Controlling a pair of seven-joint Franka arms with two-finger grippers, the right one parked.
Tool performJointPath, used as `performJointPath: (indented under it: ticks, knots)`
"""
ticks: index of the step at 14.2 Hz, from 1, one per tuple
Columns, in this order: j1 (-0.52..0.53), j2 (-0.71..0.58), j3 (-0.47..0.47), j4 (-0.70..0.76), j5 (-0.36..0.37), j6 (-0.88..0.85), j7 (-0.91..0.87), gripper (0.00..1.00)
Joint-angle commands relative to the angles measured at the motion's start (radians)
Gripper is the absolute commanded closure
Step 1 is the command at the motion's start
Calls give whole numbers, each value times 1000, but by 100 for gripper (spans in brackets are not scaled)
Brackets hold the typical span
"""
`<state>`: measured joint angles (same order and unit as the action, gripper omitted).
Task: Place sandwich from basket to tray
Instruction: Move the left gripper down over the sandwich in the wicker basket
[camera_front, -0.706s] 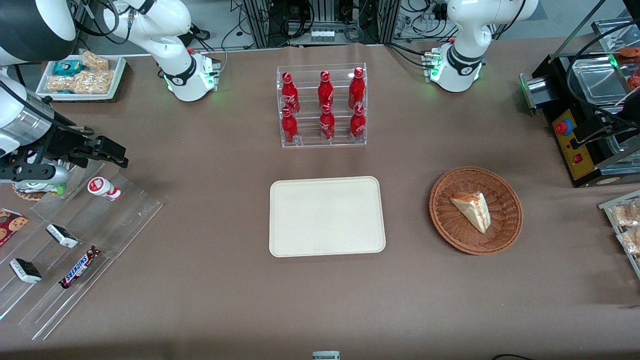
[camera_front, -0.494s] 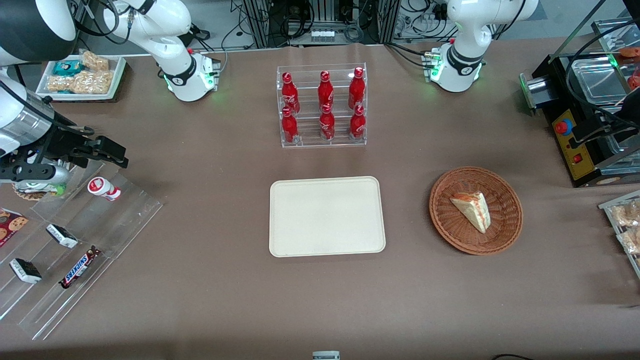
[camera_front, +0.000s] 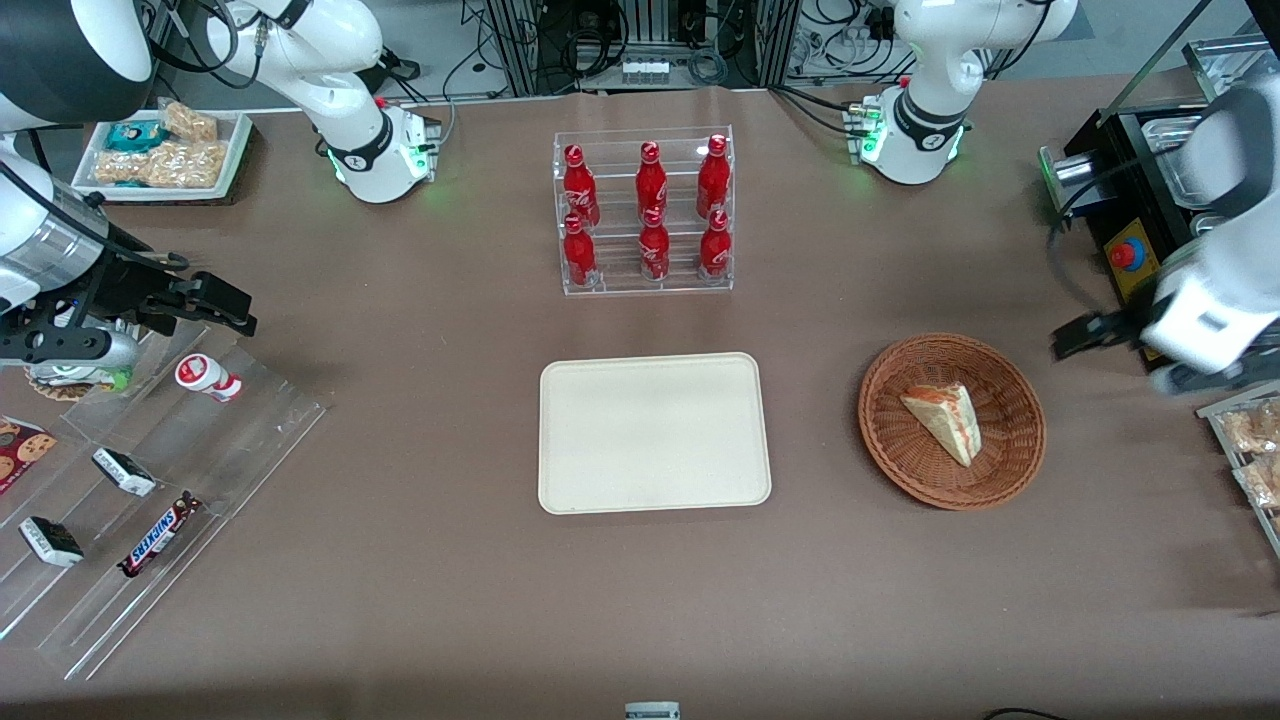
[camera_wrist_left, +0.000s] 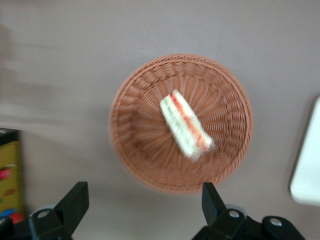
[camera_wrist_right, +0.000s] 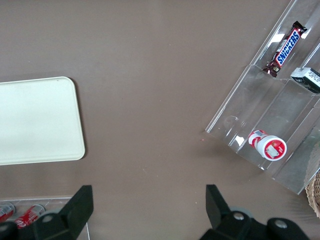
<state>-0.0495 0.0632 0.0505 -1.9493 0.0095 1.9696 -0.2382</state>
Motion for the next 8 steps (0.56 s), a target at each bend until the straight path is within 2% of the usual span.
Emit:
performJointPath:
  ticks: [1,4,8]
  knots:
    - [-70,21,0,-108,10,148,-342,0]
    - [-113,104,-1,-109,12,204,-475,0]
    - [-112,182,0,-122,24,225,-475,0]
